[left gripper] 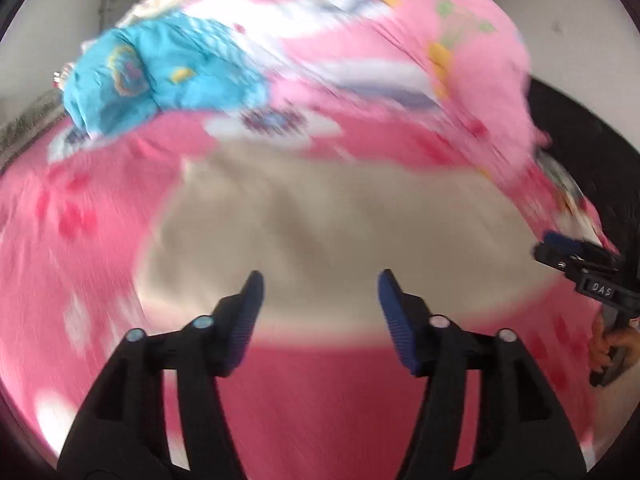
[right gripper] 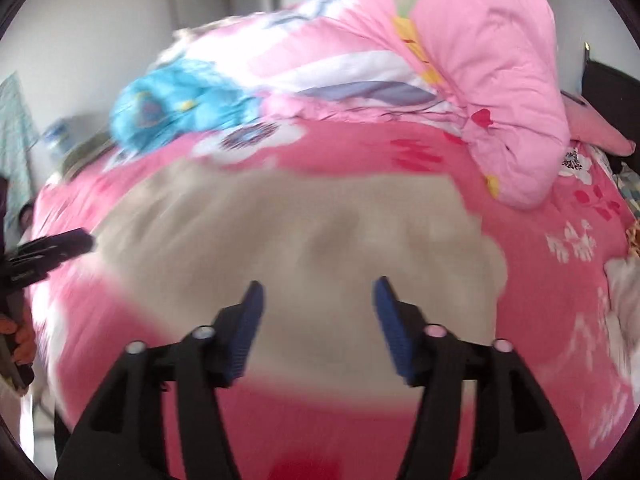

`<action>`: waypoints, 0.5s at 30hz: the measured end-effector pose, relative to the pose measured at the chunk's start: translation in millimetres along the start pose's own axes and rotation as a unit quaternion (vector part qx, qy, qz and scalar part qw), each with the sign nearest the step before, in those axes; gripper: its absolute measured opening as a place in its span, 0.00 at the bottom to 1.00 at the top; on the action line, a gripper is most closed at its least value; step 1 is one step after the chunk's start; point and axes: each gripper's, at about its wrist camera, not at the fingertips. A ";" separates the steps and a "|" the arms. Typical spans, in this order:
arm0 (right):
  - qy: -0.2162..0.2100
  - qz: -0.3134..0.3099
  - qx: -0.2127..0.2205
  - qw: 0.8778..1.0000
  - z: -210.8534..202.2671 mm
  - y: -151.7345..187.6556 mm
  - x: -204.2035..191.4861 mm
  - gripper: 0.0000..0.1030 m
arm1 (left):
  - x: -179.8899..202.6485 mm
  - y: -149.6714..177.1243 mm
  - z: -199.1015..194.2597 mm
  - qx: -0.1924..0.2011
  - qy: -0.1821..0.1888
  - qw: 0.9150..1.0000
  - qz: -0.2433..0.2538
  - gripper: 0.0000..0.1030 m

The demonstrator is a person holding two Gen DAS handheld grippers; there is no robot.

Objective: Fold large clothes

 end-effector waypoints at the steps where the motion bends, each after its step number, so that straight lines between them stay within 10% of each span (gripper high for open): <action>1: -0.006 -0.006 -0.004 1.000 -2.4 16.1 -6.2 0.61 | 9.4 12.7 3.7 -0.013 0.010 1.000 0.010 0.63; 6: -0.002 -0.017 -0.066 0.998 28.5 54.6 -27.9 0.65 | 31.9 21.5 63.6 -0.105 -0.018 0.994 0.006 0.76; 10: 0.032 0.010 -0.075 0.997 46.6 54.0 -27.8 0.86 | 50.8 3.0 84.5 -0.064 -0.106 0.992 0.028 0.86; 15: 0.058 0.064 -0.068 0.994 64.6 39.8 -3.5 0.94 | 46.9 -6.7 102.6 -0.060 -0.113 0.992 -0.005 0.94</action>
Point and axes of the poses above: each gripper's, at about its wrist camera, not at the fingertips, and z roughly the way its jaws point, x to its right, y to its underside, and after that the axes turned 15 degrees about -x, right-handed
